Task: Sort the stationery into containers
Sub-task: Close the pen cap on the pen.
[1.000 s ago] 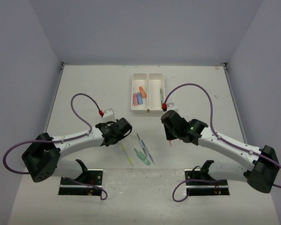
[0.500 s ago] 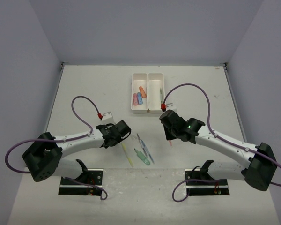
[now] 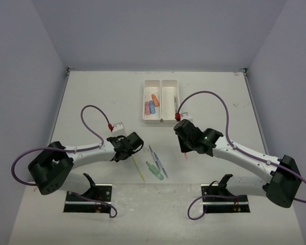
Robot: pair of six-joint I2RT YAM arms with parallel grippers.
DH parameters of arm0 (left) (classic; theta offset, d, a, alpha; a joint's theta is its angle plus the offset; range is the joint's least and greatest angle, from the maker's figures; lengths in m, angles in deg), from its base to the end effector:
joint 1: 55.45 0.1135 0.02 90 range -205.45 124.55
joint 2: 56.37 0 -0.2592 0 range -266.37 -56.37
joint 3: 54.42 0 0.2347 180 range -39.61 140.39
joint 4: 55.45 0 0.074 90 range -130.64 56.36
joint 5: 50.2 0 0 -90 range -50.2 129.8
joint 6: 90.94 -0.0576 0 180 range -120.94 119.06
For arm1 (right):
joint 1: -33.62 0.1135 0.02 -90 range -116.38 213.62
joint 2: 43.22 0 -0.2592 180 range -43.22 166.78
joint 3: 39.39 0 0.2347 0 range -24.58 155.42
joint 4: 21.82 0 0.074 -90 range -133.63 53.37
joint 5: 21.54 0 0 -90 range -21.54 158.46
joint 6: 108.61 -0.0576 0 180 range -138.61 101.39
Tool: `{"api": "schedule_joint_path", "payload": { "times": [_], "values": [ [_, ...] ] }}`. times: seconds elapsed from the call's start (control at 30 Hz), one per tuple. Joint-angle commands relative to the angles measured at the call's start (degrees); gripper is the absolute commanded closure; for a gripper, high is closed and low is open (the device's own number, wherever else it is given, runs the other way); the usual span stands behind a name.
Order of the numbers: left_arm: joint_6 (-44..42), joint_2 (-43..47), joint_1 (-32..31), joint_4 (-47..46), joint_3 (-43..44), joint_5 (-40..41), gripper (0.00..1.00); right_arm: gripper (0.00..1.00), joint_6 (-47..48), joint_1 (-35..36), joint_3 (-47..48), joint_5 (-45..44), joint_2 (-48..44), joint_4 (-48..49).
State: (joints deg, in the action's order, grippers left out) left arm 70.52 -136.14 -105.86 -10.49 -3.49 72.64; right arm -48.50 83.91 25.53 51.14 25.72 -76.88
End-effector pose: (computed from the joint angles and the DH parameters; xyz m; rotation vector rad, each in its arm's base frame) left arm 0.1603 -0.1448 0.1378 -0.5615 2.4466 0.0471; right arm 0.1584 0.1639 0.2283 -0.3439 2.5143 0.1562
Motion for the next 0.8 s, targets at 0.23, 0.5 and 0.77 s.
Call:
{"api": "schedule_joint_path", "payload": {
  "times": [0.23, 0.5, 0.77],
  "values": [
    [-4.21, 11.68, -0.21, 0.9, -0.93, 1.73, 1.0, 1.0, 3.43, -0.27, -2.77, 14.94, -5.32, 8.37],
    [-34.01, 31.91, -0.12, -34.06, -2.09, -12.13, 1.0, 1.0, -4.15, -0.26, -15.56, 34.97, -19.88, 39.68],
    [-37.12, 32.05, -0.04, -65.71, -0.9, -38.69, 1.0, 1.0, -10.54, -0.11, -23.34, 46.09, -28.95, 56.3]
  ]
}}
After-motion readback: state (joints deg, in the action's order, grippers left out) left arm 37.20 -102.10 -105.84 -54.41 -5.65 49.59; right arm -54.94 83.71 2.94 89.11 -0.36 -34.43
